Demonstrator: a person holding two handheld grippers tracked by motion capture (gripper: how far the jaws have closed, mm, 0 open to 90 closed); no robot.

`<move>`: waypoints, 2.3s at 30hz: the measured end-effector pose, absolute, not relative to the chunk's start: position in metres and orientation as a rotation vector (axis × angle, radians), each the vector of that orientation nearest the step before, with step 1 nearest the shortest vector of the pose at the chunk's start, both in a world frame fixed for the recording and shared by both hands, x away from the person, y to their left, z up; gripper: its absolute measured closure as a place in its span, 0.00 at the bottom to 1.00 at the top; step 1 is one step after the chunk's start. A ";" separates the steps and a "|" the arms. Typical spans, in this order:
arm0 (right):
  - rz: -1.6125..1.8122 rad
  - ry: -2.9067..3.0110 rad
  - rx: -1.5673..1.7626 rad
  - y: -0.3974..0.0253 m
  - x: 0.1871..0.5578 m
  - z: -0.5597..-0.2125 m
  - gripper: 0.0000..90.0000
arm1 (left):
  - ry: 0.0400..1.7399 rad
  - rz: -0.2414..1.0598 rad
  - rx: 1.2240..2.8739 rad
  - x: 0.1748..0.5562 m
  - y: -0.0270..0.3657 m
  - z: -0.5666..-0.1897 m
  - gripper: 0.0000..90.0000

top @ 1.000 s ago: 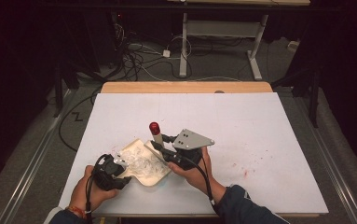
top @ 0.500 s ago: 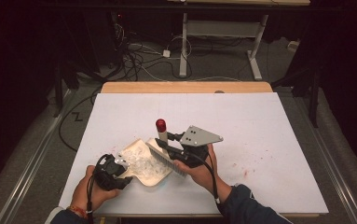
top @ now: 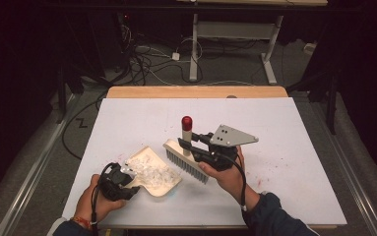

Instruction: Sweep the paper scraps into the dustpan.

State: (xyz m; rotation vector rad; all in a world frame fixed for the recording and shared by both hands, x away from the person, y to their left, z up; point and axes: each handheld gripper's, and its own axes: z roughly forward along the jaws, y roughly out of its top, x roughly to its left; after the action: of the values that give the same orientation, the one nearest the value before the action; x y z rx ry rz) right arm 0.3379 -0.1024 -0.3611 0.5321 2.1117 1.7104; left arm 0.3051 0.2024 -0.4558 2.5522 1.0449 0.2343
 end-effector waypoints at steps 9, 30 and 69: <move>1.521 2.164 0.559 -0.117 0.328 -0.371 0.78 | 1.047 0.239 2.556 0.305 0.202 -0.456 0.70; 1.619 2.272 0.419 -0.102 0.307 -0.369 0.78 | 1.040 0.255 2.569 0.305 0.196 -0.456 0.70; 1.422 2.087 0.460 -0.051 0.485 -0.397 0.78 | 1.033 0.221 2.536 0.306 0.202 -0.459 0.70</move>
State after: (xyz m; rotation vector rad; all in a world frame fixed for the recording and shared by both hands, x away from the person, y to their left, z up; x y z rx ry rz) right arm 0.4854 -0.0508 -0.3972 0.4601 2.0869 1.4224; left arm 0.3065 0.2016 -0.4592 2.5358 1.0335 0.2210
